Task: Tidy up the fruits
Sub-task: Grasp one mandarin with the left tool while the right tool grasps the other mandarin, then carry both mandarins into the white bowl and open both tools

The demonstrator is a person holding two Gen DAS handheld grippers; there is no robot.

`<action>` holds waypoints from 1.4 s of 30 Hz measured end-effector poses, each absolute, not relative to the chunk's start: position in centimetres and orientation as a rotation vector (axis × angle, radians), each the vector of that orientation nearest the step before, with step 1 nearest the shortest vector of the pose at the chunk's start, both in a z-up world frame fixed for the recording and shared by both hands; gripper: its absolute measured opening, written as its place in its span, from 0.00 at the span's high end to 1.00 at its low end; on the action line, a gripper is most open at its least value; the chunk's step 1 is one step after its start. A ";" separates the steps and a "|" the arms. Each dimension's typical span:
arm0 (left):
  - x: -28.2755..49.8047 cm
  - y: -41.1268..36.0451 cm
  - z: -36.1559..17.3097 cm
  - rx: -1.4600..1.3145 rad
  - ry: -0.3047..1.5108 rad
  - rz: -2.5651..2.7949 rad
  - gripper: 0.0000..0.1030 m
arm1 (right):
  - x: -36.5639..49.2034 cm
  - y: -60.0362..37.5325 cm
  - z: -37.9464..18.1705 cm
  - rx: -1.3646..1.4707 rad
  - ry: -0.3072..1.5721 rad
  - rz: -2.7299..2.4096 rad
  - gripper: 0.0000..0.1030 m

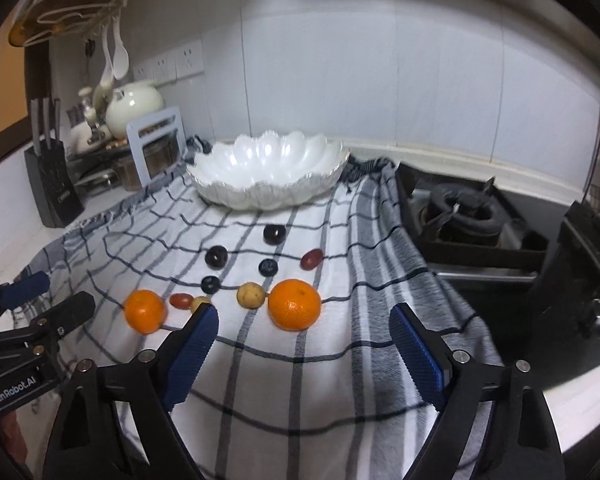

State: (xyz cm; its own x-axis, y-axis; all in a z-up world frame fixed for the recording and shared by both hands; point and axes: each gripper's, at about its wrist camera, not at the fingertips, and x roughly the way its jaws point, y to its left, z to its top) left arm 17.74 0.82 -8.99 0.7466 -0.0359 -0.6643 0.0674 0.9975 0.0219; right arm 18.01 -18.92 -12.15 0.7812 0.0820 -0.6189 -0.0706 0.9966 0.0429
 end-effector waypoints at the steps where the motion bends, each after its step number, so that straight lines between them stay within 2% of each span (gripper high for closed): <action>1: 18.2 0.8 -9.4 0.045 0.739 -0.061 0.29 | 18.7 -18.8 -12.7 0.017 0.684 0.087 0.18; 17: 22.7 0.4 -14.2 0.038 0.866 -0.109 0.41 | 24.3 -18.3 -17.2 0.044 0.790 0.108 0.33; 24: 23.3 0.1 -14.7 0.051 0.871 -0.128 0.54 | 25.1 -18.2 -17.9 0.047 0.809 0.116 0.41; 28: 23.5 0.0 -14.7 0.049 0.868 -0.136 0.57 | 25.5 -18.1 -18.2 0.048 0.825 0.125 0.52; 42: 24.0 0.4 -13.5 0.024 0.841 -0.150 0.59 | 25.6 -17.6 -17.2 0.043 0.807 0.148 0.54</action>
State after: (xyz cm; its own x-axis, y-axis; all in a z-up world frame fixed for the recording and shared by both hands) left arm 23.99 0.41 -13.45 0.6570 -0.1226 -0.7439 0.1414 0.9892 -0.0381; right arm 25.57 -17.58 -17.23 0.6815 0.1487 -0.7165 -0.1156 0.9887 0.0953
